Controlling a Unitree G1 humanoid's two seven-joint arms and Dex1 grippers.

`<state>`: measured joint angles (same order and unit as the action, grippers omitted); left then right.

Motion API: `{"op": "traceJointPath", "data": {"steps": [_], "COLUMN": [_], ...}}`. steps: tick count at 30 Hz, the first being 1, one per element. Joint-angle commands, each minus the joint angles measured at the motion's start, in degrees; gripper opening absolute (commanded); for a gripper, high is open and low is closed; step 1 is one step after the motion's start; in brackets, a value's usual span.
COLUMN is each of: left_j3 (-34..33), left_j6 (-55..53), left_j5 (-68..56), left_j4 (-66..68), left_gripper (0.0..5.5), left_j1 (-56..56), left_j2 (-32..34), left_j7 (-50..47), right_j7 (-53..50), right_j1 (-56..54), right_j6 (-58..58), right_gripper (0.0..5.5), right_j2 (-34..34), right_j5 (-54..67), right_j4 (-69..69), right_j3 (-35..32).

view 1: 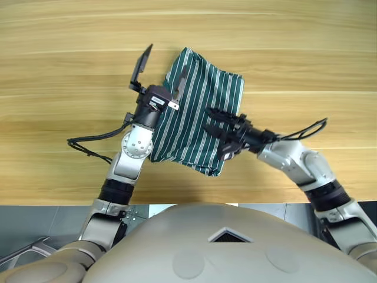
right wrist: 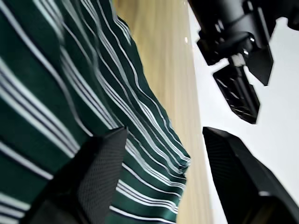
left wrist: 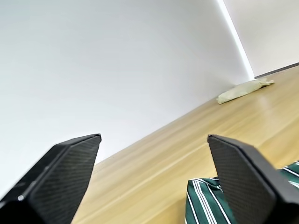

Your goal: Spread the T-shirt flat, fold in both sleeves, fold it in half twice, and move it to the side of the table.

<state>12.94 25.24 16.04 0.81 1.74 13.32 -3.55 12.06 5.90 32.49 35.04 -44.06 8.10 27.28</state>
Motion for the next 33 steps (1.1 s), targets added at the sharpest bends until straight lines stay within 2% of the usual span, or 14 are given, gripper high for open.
{"op": "traceJointPath", "data": {"steps": [1, 3, 8, 15, 17, 19, 23, 25, 28, 33], "left_j3": [-2.76, -4.80, -8.31, -12.51, -10.96, -6.43, -4.07, -3.33, 0.54, 6.39], "left_j6": [0.57, 1.20, 3.65, 6.85, 9.64, 16.06, 19.83, 19.92, 19.11, 19.03], "left_j5": [-1.27, -0.59, 0.10, 4.28, 4.95, 6.94, 6.89, 5.53, 3.99, 4.39], "left_j4": [1.64, 5.67, 10.62, 15.42, 16.19, 16.69, 13.34, 10.20, 6.80, 7.24], "left_gripper": [4.22, 4.22, 4.22, 4.22, 4.22, 4.22, 4.22, 4.22, 4.22, 4.22], "left_j1": [-1.92, -4.18, -5.60, -5.20, -4.52, -3.06, 1.06, 3.93, 7.86, 5.79], "left_j2": [0.82, 2.31, 6.49, 15.29, 16.81, 20.40, 27.62, 31.87, 36.82, 37.25], "left_j7": [0.82, 0.46, 1.03, 0.24, 2.10, 6.89, 15.27, 20.79, 30.44, 38.86], "right_j7": [3.54, 3.87, -1.93, 0.35, 1.49, 1.79, -0.58, -0.63, 1.77, 3.26], "right_j1": [3.22, 2.60, -8.15, -8.89, -7.50, -5.21, -4.01, -2.13, 3.90, 11.03], "right_j6": [-1.08, -1.55, -2.91, 1.18, 3.69, 5.97, 5.48, 5.31, 5.15, 3.95], "right_gripper": [2.97, 2.97, 2.97, 2.97, 2.97, 2.97, 2.97, 2.97, 2.97, 2.97], "right_j2": [2.82, 3.68, 3.15, 7.64, 7.62, 7.48, 8.41, 9.84, 13.27, 16.12], "right_j5": [-0.86, -1.88, -2.06, 0.99, 7.69, 20.08, 31.23, 30.30, 24.48, 16.94], "right_j4": [-2.23, -6.30, -19.01, -15.32, -9.74, -1.92, 2.04, 0.71, -2.25, -8.05], "right_j3": [0.98, 0.80, -3.01, -3.86, -5.07, -8.39, -21.00, -25.85, -27.73, -27.77]}}
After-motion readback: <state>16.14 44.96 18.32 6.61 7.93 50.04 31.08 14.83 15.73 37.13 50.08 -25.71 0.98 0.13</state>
